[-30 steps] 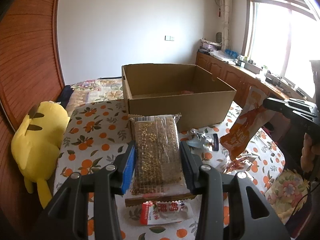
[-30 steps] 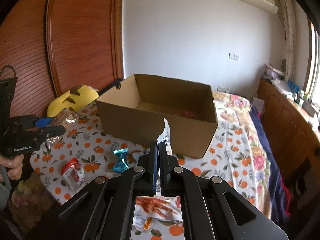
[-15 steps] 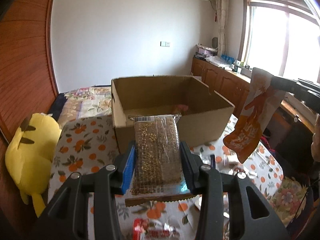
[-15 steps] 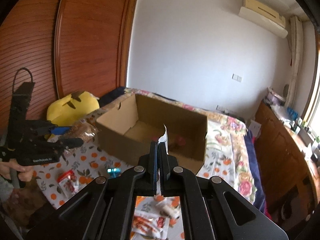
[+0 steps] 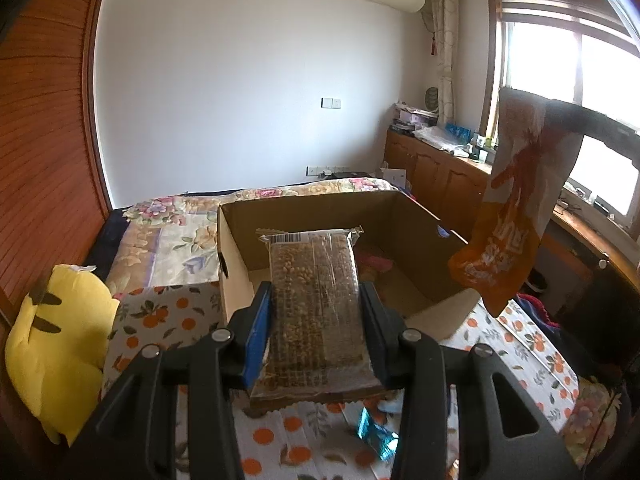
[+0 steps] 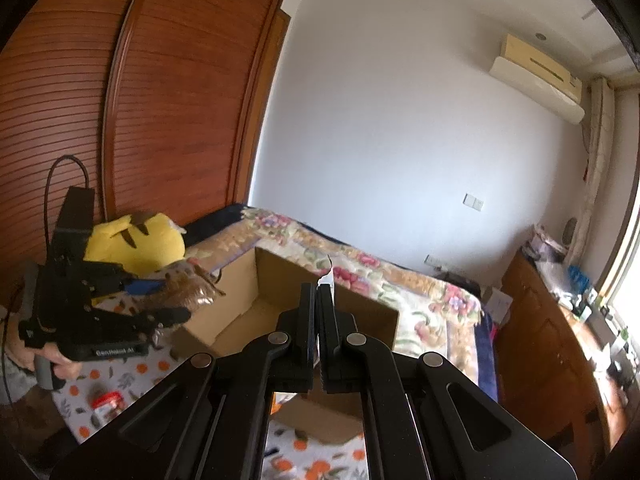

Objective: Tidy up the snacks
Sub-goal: 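Carry the grain bar and orange strip pack into the box and release both, then lower the left tool onto the red-white duck snack bag and grasp it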

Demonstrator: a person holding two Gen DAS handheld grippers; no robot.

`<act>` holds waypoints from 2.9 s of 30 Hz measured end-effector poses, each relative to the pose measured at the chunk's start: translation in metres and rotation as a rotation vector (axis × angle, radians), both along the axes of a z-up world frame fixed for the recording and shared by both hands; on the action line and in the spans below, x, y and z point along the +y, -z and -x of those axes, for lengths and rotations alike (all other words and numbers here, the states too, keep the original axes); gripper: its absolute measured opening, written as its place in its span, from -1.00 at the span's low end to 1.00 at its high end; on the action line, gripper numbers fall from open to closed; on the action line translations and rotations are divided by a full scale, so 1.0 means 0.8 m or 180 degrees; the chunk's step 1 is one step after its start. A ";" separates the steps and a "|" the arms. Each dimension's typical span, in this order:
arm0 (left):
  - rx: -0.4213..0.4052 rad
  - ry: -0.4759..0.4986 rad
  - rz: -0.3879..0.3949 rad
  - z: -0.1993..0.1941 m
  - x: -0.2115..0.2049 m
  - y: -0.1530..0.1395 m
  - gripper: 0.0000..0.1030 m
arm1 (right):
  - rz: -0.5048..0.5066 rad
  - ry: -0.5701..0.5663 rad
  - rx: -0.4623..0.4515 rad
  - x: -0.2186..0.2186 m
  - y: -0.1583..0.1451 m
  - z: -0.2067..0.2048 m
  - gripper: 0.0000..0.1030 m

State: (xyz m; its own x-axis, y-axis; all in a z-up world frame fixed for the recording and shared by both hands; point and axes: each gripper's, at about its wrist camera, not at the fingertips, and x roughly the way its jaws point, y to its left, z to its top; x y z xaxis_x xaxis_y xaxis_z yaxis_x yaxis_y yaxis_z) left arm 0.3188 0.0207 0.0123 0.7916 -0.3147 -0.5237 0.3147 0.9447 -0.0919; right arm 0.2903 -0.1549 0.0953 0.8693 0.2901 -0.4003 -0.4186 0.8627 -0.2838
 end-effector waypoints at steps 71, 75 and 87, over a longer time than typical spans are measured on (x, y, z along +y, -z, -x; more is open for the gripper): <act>0.0509 -0.0355 -0.0321 0.154 0.013 0.158 0.16 | -0.0978 0.0558 0.1365 -0.120 0.281 0.077 0.22; 0.0664 -0.0343 -0.0266 0.162 0.013 0.170 0.18 | -0.1008 0.0550 0.1490 -0.127 0.303 0.074 0.23; 0.0689 -0.0415 -0.0398 0.168 0.003 0.185 0.38 | -0.0987 0.0511 0.1469 -0.128 0.320 0.075 0.48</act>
State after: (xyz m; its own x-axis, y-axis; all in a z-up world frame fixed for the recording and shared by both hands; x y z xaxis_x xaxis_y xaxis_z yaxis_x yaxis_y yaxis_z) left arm 0.1847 0.0227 -0.1356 0.6867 -0.1398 -0.7134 0.1755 0.9842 -0.0239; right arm 0.2305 -0.2570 -0.1607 0.6677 0.3333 -0.6657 -0.2962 0.9393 0.1732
